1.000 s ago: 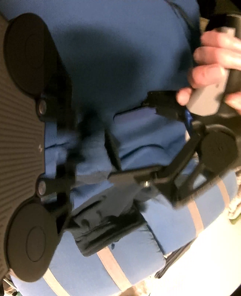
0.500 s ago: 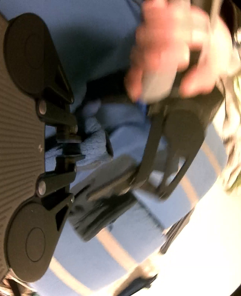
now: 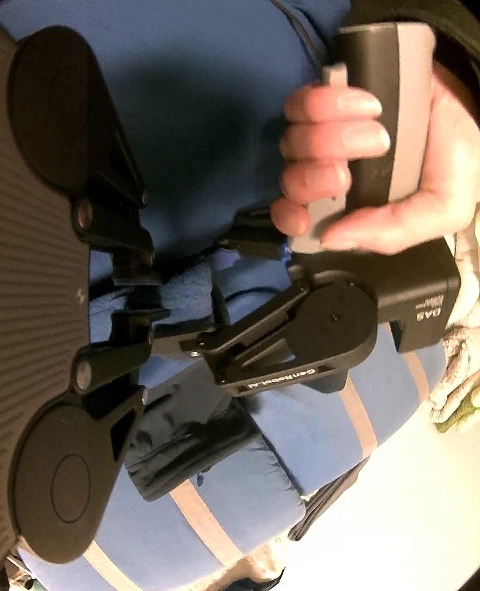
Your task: Fold clothes
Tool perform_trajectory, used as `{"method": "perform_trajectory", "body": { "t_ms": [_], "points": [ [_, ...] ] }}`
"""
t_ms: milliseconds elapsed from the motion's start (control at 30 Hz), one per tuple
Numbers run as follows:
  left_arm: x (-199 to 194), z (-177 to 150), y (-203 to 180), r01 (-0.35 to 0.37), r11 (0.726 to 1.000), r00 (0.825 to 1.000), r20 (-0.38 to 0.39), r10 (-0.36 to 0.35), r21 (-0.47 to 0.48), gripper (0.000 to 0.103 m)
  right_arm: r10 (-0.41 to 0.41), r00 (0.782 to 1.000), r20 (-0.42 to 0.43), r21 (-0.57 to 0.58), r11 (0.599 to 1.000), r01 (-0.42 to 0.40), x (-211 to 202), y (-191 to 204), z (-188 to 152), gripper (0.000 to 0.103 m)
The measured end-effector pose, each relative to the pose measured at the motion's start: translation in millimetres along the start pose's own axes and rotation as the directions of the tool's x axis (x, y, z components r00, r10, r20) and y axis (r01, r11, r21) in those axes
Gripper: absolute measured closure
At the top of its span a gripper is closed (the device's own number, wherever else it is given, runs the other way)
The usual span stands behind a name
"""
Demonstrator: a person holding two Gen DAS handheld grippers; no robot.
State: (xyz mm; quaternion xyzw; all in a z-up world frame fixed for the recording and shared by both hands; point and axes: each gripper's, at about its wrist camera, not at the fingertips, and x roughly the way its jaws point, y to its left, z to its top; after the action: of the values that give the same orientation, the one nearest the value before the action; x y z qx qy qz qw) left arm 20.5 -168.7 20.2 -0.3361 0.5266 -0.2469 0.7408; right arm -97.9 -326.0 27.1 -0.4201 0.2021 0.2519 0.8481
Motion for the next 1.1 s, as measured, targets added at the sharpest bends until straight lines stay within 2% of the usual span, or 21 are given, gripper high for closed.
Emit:
{"method": "perform_trajectory", "body": {
  "t_ms": [100, 167, 200, 233, 300, 333, 367, 467, 533, 600, 667, 767, 867, 967, 1000, 1033, 1100],
  "points": [
    [1.0, 1.8, 3.9, 0.006, 1.0, 1.0, -0.016, -0.006, -0.012, 0.055, -0.002, 1.0, -0.003, -0.004, 1.0, 0.002, -0.4, 0.6, -0.4, 0.091],
    [1.4, 1.6, 4.2, 0.003, 1.0, 1.0, -0.022, -0.003, -0.006, 0.076, -0.005, 1.0, -0.005, -0.002, 1.0, 0.005, -0.2, 0.5, -0.8, 0.091],
    [0.3, 1.8, 5.4, 0.014, 1.0, 1.0, -0.024, -0.014, -0.01, 0.082, -0.01, 1.0, -0.005, 0.0, 1.0, 0.01, 0.3, 0.2, -1.1, 0.087],
    [-2.5, 1.5, 6.6, 0.028, 0.999, 0.999, -0.017, -0.028, -0.017, 0.085, -0.031, 1.0, -0.003, 0.005, 0.999, 0.031, 1.0, -0.6, -1.3, 0.067],
    [-8.2, 1.4, 8.5, 0.057, 0.998, 0.998, -0.001, -0.057, -0.03, 0.087, -0.102, 0.995, -0.015, 0.015, 0.995, 0.102, 5.1, -4.1, -2.0, 0.042],
    [-11.2, 2.4, 8.0, 0.075, 0.997, 0.997, 0.013, -0.074, -0.032, 0.087, -0.139, 0.99, -0.022, 0.019, 0.99, 0.139, 7.2, -5.9, -2.4, 0.023],
    [-14.1, 3.8, 7.1, 0.093, 0.995, 0.995, 0.025, -0.093, -0.032, 0.087, -0.171, 0.985, -0.028, 0.02, 0.985, 0.172, 9.3, -8.5, -3.9, 0.018],
    [-22.8, 8.2, -0.9, 0.177, 0.984, 0.982, 0.067, -0.174, -0.036, 0.087, -0.284, 0.957, -0.064, 0.066, 0.955, 0.288, 17.4, -22.8, -14.9, 0.011],
    [-31.6, 12.2, -11.3, 0.244, 0.97, 0.965, 0.096, -0.243, -0.007, 0.088, -0.397, 0.914, -0.081, 0.078, 0.912, 0.403, 22.8, -35.0, -30.2, 0.01],
    [-42.6, 16.2, -23.5, 0.304, 0.952, 0.943, 0.132, -0.307, 0.043, 0.088, -0.49, 0.862, -0.126, 0.09, 0.86, 0.502, 29.0, -50.9, -48.9, 0.008],
    [-56.4, 18.5, -31.4, 0.334, 0.938, 0.919, 0.19, -0.345, 0.087, 0.088, -0.53, 0.827, -0.189, 0.153, 0.816, 0.558, 31.1, -74.7, -70.0, 0.008],
    [-75.0, 20.9, -37.6, 0.35, 0.928, 0.886, 0.275, -0.373, 0.131, 0.088, -0.543, 0.801, -0.253, 0.219, 0.774, 0.594, 29.0, -108.6, -96.8, 0.002],
    [-85.6, 23.1, -37.0, 0.329, 0.934, 0.873, 0.333, -0.357, 0.138, 0.088, -0.52, 0.79, -0.325, 0.294, 0.738, 0.607, 22.5, -144.4, -122.8, 0.001],
    [-93.8, 25.1, -38.6, 0.315, 0.936, 0.861, 0.367, -0.351, 0.156, 0.088, -0.437, 0.808, -0.395, 0.428, 0.69, 0.583, 16.4, -179.9, -148.6, 0.0],
    [-96.7, 26.0, -39.5, 0.312, 0.936, 0.856, 0.378, -0.352, 0.165, 0.088, -0.417, 0.803, -0.425, 0.456, 0.668, 0.588, 14.7, -188.0, -155.7, 0.0],
    [-99.5, 27.3, -40.4, 0.308, 0.935, 0.851, 0.389, -0.353, 0.173, 0.088, -0.398, 0.797, -0.455, 0.477, 0.647, 0.595, 13.0, -194.9, -162.4, 0.0],
    [-106.2, 30.2, -41.8, 0.303, 0.934, 0.836, 0.419, -0.355, 0.187, 0.088, -0.378, 0.763, -0.524, 0.489, 0.6, 0.633, 11.7, -204.9, -178.3, 0.0]
  ]
}}
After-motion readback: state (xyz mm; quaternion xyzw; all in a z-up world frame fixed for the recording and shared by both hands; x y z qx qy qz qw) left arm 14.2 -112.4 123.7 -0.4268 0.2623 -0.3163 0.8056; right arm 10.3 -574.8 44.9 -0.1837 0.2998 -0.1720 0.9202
